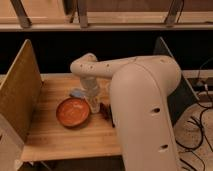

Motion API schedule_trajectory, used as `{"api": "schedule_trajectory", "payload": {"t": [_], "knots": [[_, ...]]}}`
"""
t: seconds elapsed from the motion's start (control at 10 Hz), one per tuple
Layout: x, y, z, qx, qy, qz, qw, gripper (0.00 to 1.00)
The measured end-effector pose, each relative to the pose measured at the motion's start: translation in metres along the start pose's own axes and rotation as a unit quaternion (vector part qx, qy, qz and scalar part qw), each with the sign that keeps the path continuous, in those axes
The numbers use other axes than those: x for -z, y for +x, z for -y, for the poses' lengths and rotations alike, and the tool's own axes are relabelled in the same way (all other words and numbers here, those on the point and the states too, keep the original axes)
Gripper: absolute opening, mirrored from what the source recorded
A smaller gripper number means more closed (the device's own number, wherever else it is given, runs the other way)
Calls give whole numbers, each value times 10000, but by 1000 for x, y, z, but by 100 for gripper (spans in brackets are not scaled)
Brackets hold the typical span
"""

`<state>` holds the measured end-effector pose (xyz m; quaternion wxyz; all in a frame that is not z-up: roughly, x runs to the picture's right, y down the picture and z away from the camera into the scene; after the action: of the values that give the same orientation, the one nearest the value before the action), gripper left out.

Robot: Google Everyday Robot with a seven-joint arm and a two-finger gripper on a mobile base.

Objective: Knock the bottle over

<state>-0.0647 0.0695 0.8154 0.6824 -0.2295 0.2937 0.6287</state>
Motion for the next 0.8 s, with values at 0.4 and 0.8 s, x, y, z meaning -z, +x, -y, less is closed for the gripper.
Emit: {"api": "schedule_trajectory", "payload": {"t": [0.4, 0.8], "knots": [[43, -24, -15, 824, 124, 1110, 9903, 0], [46, -24, -16, 879, 146, 1172, 9891, 16]]}}
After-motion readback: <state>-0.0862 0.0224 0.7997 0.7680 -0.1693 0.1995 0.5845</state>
